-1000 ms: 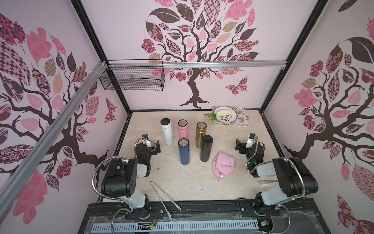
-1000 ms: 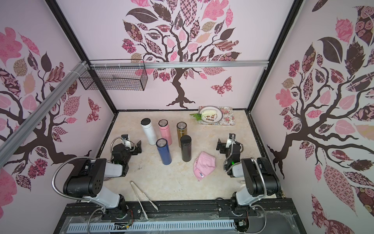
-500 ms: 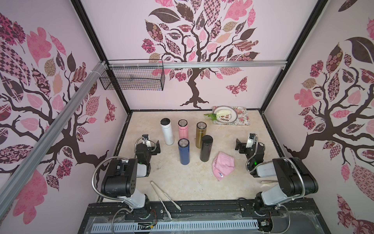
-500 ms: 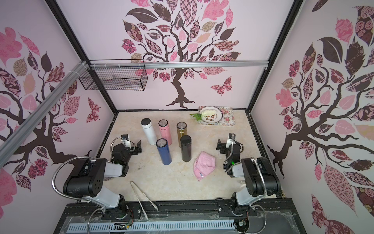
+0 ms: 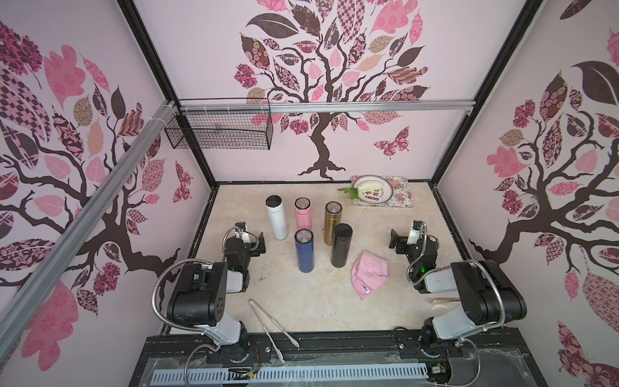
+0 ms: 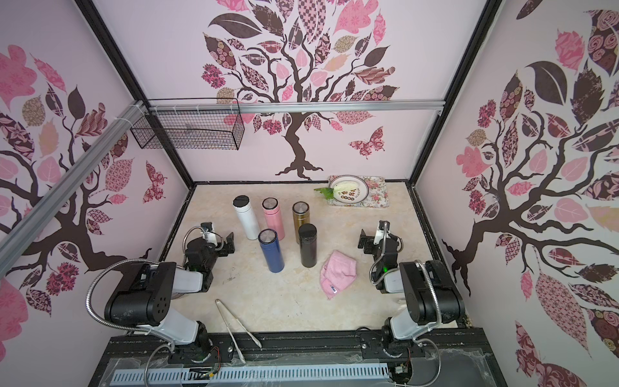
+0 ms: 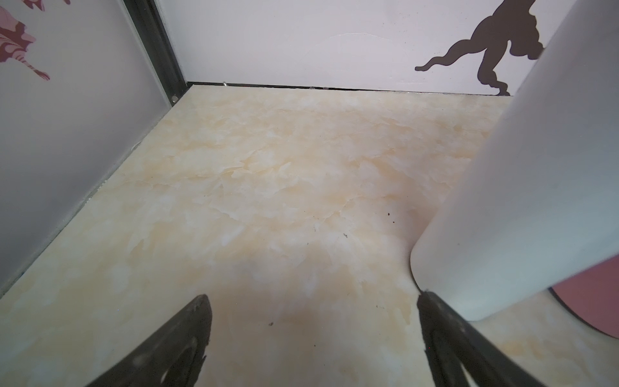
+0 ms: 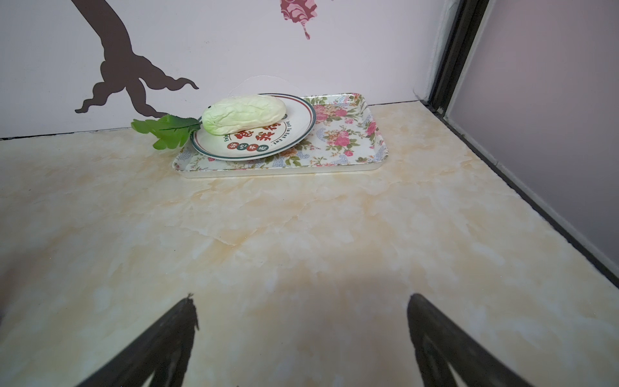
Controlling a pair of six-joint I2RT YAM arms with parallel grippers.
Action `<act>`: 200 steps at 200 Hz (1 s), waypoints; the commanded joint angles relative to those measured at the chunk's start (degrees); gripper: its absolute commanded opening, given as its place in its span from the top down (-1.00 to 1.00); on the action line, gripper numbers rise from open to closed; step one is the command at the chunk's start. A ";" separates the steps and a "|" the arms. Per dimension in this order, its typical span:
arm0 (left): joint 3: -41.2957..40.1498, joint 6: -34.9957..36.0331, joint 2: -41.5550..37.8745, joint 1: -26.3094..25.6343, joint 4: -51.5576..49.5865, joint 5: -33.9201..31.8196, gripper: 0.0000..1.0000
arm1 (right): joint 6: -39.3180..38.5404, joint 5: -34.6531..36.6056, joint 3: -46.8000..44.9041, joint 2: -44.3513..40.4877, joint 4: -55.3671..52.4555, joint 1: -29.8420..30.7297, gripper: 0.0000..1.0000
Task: Wipe the surface of the thermos
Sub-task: Pick up the cleaning item at the center of the board.
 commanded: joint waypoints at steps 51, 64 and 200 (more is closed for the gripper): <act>1.81 -0.07 0.33 0.29 1.89 -0.28 -0.95 | -0.75 0.27 0.98 0.42 0.98 0.45 -1.00; 1.87 -0.11 0.26 0.35 1.94 -0.32 -0.95 | -0.93 0.39 0.82 0.33 1.29 0.39 -0.99; -1.07 -2.84 -15.88 0.17 -6.12 -7.54 -0.95 | 28.18 1.80 10.39 -44.35 -55.01 2.25 -0.99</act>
